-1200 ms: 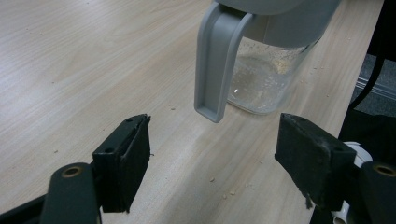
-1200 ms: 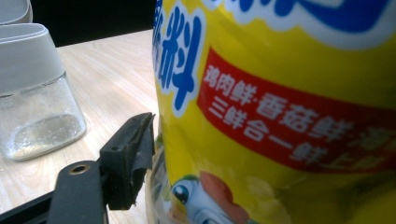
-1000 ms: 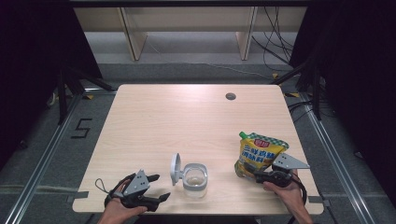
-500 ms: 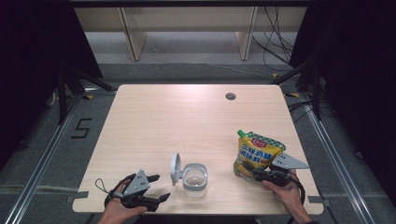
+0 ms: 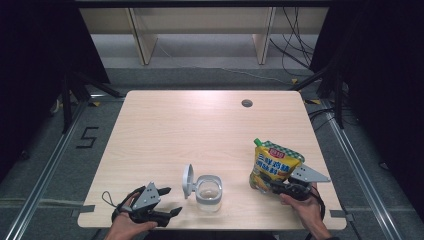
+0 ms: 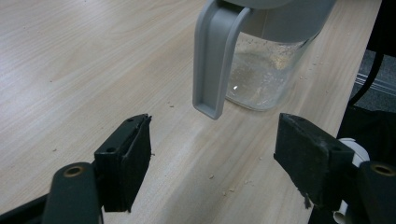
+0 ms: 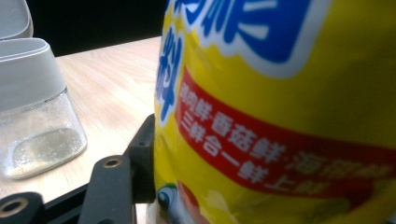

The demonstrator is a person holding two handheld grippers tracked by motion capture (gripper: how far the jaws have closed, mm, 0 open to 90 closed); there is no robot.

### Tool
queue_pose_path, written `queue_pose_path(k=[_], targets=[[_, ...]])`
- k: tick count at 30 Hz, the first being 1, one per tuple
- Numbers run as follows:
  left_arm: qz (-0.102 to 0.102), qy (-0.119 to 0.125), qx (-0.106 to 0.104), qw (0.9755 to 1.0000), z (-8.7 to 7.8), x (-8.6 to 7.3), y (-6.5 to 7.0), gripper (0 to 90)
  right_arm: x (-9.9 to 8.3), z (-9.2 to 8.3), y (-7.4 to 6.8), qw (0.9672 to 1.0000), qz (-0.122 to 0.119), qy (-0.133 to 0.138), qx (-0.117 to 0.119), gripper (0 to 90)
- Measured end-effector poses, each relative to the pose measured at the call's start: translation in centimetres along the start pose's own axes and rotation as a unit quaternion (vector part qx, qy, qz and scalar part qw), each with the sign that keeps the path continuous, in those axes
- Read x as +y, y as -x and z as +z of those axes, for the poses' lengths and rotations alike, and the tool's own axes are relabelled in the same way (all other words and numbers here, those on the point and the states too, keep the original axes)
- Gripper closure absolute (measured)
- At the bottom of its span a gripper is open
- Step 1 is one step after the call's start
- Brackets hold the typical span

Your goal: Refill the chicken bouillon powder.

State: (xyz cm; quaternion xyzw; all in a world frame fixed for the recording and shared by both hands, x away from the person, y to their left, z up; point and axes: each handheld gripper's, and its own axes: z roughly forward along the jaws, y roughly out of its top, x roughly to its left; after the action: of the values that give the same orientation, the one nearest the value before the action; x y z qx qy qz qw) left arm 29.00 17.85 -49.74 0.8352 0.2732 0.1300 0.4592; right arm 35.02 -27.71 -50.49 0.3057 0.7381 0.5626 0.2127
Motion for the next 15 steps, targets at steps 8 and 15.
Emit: queue_pose_path(k=[8, 15], targets=[[-0.007, 0.008, 0.005, 0.9999, -0.3, 0.0, -0.4, 26.3, 0.7, 0.0, -0.8, 0.9996, -0.021, -0.005, -0.016, 45.9], [-0.010, 0.010, 0.012, 0.9998, -0.5, 0.0, -0.7, 26.3, 1.3, -0.3, -1.3, 0.9980, -0.054, -0.007, -0.032, 46.4]])
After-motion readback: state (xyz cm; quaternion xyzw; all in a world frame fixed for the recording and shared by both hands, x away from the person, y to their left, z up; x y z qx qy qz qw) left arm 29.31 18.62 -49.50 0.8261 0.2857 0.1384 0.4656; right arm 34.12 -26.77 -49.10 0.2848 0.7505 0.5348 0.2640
